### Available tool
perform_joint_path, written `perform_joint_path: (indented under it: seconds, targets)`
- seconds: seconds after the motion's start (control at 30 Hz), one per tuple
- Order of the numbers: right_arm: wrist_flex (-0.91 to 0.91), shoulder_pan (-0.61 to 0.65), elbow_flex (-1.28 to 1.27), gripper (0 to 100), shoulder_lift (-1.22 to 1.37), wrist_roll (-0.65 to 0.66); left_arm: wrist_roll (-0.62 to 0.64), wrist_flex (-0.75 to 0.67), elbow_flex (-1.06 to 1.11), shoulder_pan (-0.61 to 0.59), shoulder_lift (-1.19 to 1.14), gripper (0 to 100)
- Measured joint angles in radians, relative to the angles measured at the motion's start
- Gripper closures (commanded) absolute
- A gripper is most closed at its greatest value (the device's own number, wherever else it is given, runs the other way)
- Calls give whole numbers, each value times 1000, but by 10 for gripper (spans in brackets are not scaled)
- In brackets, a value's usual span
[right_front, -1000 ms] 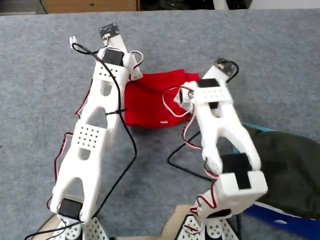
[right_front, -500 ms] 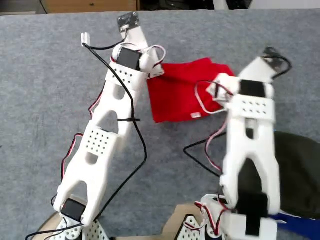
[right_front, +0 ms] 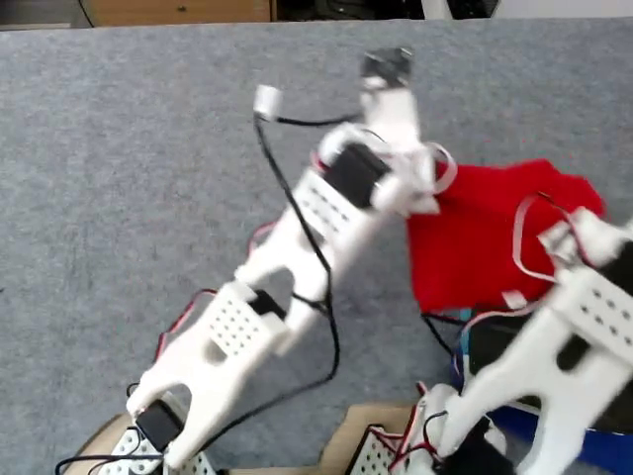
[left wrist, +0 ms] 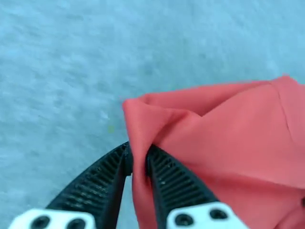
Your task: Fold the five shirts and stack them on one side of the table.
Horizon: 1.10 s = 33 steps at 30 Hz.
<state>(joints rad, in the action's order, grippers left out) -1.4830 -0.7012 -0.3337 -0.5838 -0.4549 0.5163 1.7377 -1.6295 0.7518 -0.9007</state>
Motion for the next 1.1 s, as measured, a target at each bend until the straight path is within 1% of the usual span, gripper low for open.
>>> perform_joint_path:
  seconds: [0.17, 0.33, 0.47, 0.57, 0.63, 0.77, 0.83, 0.9, 0.97, 1.03, 1.1]
  targets:
    - [-49, -232, 0, 994, -44, 123, 0, 0, 0, 135, 3, 982]
    - [-54, -410, 0, 994, -49, 221, 0, 0, 0, 238, 3, 982]
    - [-54, -503, 0, 994, -49, 273, 0, -2, 0, 299, 3, 982]
    - [-54, -549, 0, 990, -49, 298, 0, -23, 0, 316, 3, 978]
    - [-54, -569, 0, 937, -49, 311, 0, -34, 0, 319, 3, 944]
    - [-54, -580, 0, 705, -49, 316, 0, -35, 0, 321, 5, 768]
    - [-54, -580, 0, 597, -49, 315, 0, -35, 0, 319, 5, 754]
    - [-54, -582, 0, 521, -49, 313, 17, -35, 0, 316, 5, 754]
    - [-54, -582, 2, 504, -51, 313, 34, -35, 0, 298, 5, 754]
    - [-54, -582, 18, 521, -63, 313, 38, -35, 0, 269, 5, 755]
    - [-60, -582, 46, 559, -94, 313, 41, -35, 0, 236, 5, 778]
